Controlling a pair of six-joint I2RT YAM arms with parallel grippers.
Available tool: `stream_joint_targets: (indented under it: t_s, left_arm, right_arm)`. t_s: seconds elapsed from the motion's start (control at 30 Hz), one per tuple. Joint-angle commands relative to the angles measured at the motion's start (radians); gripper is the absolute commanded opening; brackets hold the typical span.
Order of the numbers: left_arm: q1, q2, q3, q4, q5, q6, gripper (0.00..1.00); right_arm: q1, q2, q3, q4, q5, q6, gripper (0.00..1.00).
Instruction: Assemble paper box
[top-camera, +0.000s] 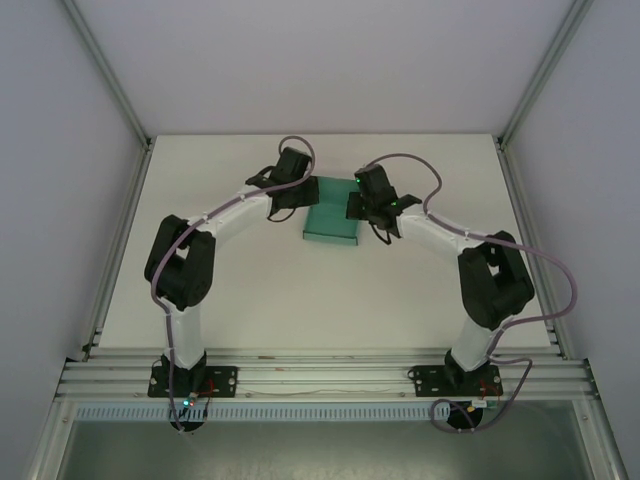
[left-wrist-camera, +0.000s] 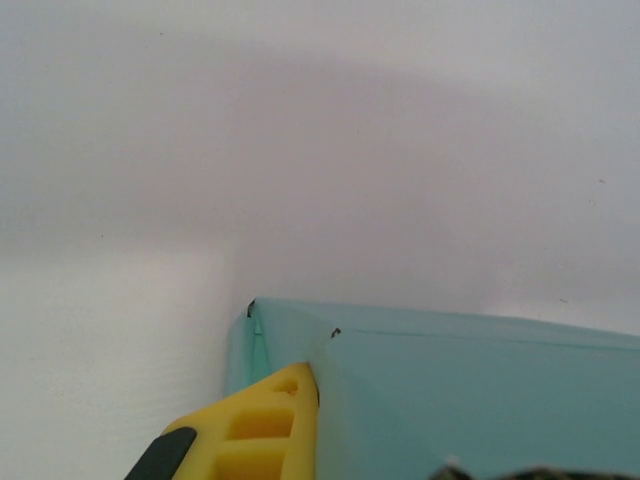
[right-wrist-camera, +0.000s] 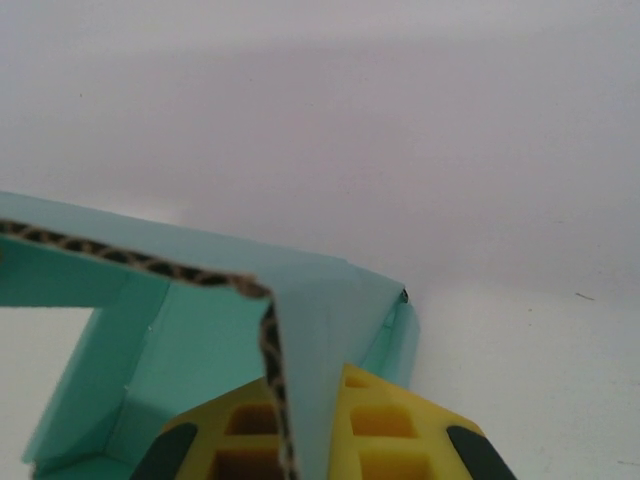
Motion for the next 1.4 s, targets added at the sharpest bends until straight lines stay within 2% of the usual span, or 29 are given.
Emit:
stream_joint_targets:
  t_s: [0.0,0.13,0.27,0.4,0.53,0.6,0.63,0.7,0.83,0.93,0.97,1.1,1.23,1.27,1.37]
  left_arm:
    - [-0.028,-0.015,-0.048,0.122,0.080,-0.028,0.00]
    - [-0.045,-0.048,-0.164,0.169,0.091,0.034,0.00]
    - [-0.057,-0.100,-0.280,0.214,0.067,0.047,0.00]
    - [-0.059,-0.157,-0.372,0.256,0.058,0.057,0.00]
    - [-0.059,-0.202,-0.411,0.254,0.065,0.065,0.24]
    - [-0.059,-0.214,-0.400,0.220,0.052,0.062,0.26]
    - [-0.059,-0.224,-0.392,0.190,0.038,0.057,0.32]
    - [-0.059,-0.248,-0.391,0.157,0.022,0.056,0.56]
    - [-0.058,-0.315,-0.384,0.064,0.024,0.078,0.75]
    - [-0.059,-0.381,-0.383,0.002,0.017,0.074,0.97]
    - [-0.057,-0.402,-0.381,-0.016,-0.001,0.064,1.00]
    - [-0.045,-0.462,-0.298,-0.108,-0.055,0.061,1.00]
    - [-0.010,-0.443,-0.200,-0.146,-0.199,0.036,1.00]
    - [0.009,-0.421,-0.176,-0.157,-0.193,0.016,1.00]
    - [0.084,-0.334,-0.129,-0.158,-0.035,-0.037,1.00]
  right_arm:
    - [0.030,-0.022,-0.047,0.021,-0.033,-0.035,0.00]
    - [0.034,-0.042,-0.104,0.043,0.013,-0.061,0.00]
    - [0.043,-0.066,-0.182,0.111,0.002,-0.081,0.00]
    - [0.083,-0.078,-0.253,0.153,0.082,-0.140,0.00]
    - [0.112,-0.084,-0.298,0.142,0.160,-0.182,0.00]
    - [0.121,-0.088,-0.320,0.140,0.190,-0.185,0.00]
    - [0.126,-0.089,-0.329,0.136,0.209,-0.192,0.00]
    - [0.138,-0.094,-0.337,0.121,0.259,-0.196,0.00]
    - [0.155,-0.098,-0.357,0.123,0.276,-0.214,0.00]
    - [0.166,-0.097,-0.362,0.132,0.278,-0.239,0.00]
    - [0.169,-0.097,-0.363,0.133,0.290,-0.247,0.00]
    - [0.174,-0.097,-0.376,0.162,0.299,-0.263,0.00]
    - [0.176,-0.089,-0.380,0.204,0.283,-0.273,0.00]
    - [0.178,-0.088,-0.379,0.213,0.289,-0.273,0.00]
    - [0.178,-0.084,-0.381,0.229,0.293,-0.275,0.00]
